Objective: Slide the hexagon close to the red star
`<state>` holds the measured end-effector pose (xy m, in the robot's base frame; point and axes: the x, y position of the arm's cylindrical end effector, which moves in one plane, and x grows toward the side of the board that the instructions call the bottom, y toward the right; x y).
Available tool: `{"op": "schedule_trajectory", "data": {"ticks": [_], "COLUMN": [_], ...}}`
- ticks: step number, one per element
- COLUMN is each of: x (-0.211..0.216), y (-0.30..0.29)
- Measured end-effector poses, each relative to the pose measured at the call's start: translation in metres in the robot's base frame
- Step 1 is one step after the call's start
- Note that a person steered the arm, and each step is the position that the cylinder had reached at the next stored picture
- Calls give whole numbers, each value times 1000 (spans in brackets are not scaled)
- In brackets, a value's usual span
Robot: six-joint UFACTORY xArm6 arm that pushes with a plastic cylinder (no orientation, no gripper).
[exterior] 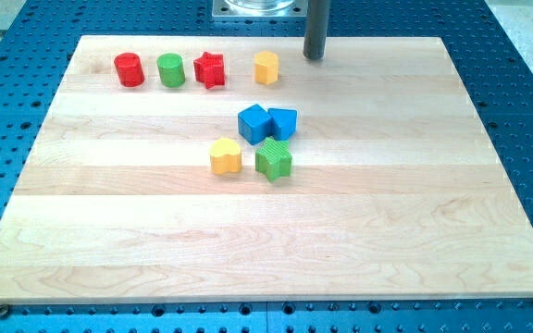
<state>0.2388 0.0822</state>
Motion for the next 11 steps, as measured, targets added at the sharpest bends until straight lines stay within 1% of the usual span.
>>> {"op": "schedule_trajectory", "data": {"ticks": [2, 3, 4, 6, 7, 8, 10, 11], "x": [4, 4, 5, 7, 31, 30, 27, 27], "y": [-62, -78, -83, -20, -15, -23, -67, -77]}}
